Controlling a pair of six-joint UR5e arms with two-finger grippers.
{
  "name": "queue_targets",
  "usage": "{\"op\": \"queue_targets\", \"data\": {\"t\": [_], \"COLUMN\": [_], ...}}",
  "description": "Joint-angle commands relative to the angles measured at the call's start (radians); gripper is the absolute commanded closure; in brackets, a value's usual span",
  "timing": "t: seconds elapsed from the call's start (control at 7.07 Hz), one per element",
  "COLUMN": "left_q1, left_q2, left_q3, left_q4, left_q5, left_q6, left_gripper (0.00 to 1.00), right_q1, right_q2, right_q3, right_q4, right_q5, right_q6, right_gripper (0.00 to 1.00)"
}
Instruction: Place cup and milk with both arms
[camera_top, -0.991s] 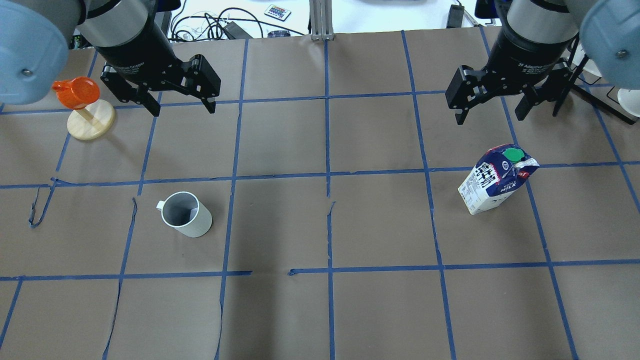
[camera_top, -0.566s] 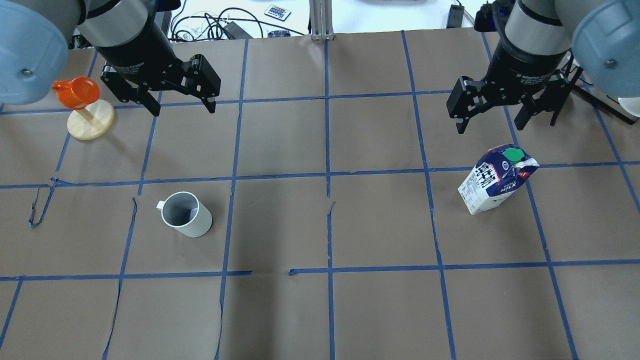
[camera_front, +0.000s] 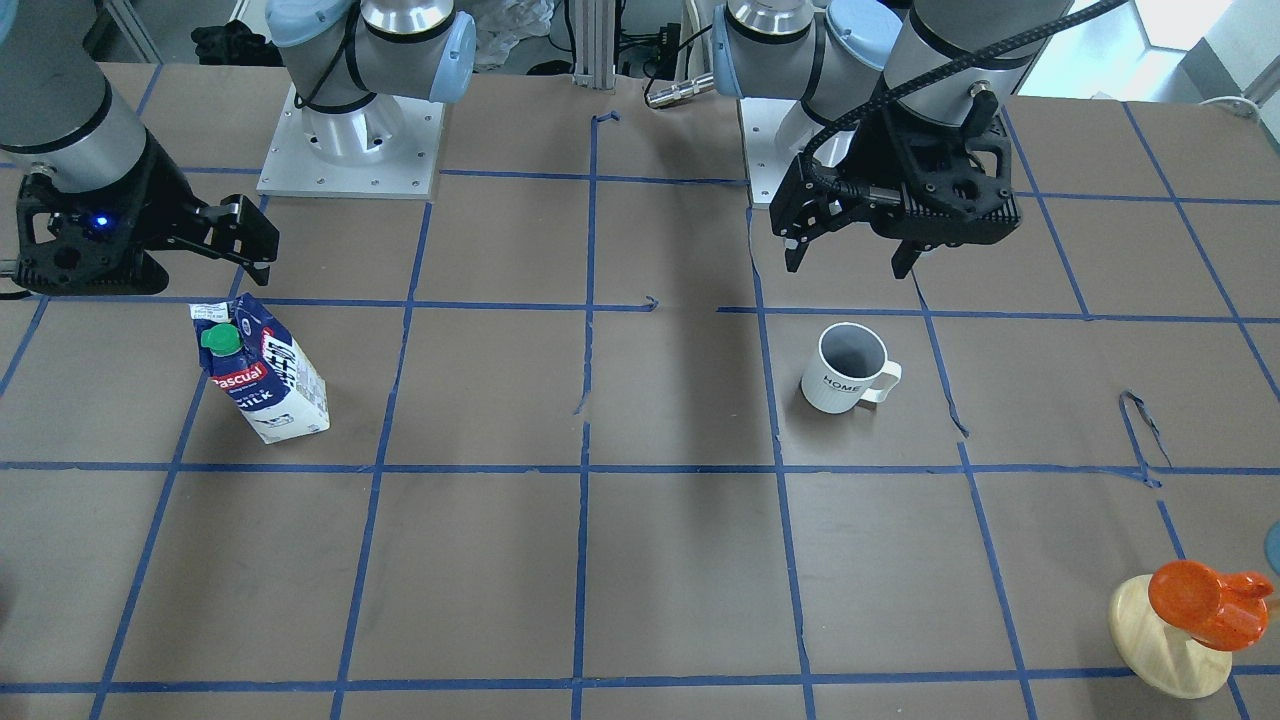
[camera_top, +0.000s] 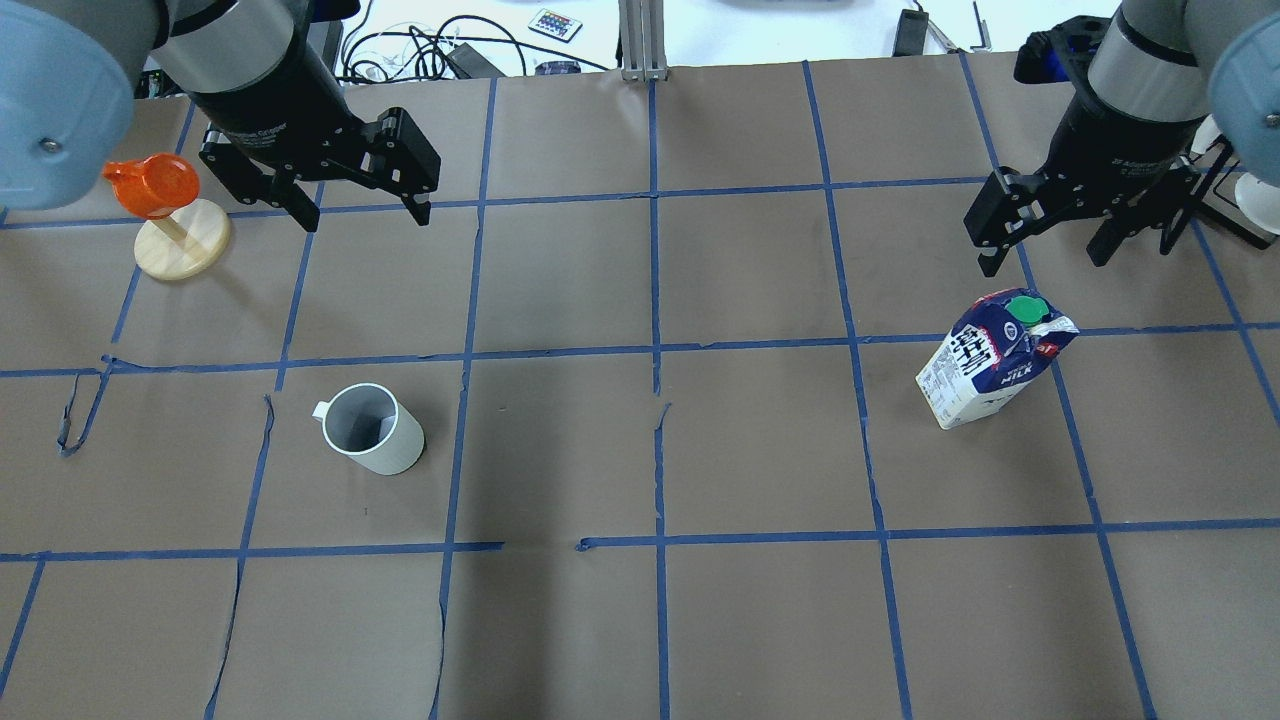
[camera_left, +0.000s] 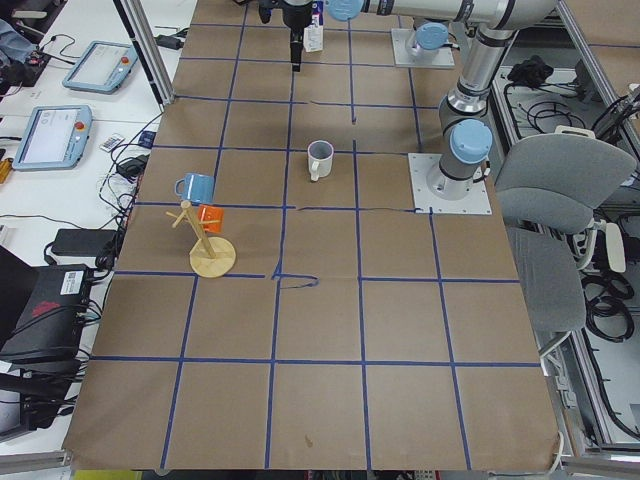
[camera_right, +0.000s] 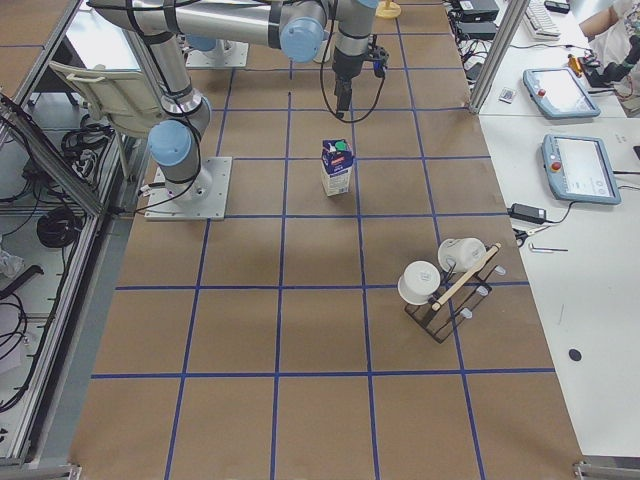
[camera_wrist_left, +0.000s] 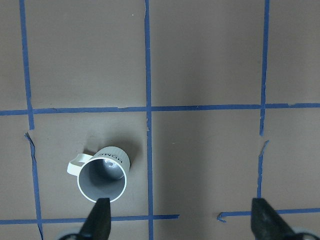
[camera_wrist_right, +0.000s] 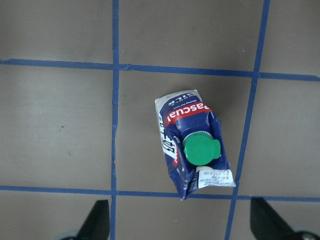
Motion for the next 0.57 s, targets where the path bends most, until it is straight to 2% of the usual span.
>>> {"op": "queue_targets", "data": {"t": [0.0,0.42], "left_q1": [0.0,0.046], "left_q2": [0.002,-0.003], "left_q3": [0.001,-0.001], "left_q4": [0.002,-0.002], "left_q5": [0.0,-0.005], "left_q6": [-0.001,0.013], "left_gripper": [0.0,0.0], "right_q1": [-0.01,-0.01], "right_q2": [0.007,0.006], "right_q3": [0.057,0.184], "right_q4": [-0.09,-0.293], "right_q5": [-0.04,-0.05], "right_q6": [-0.085,-0.178], "right_gripper": [0.0,0.0]}}
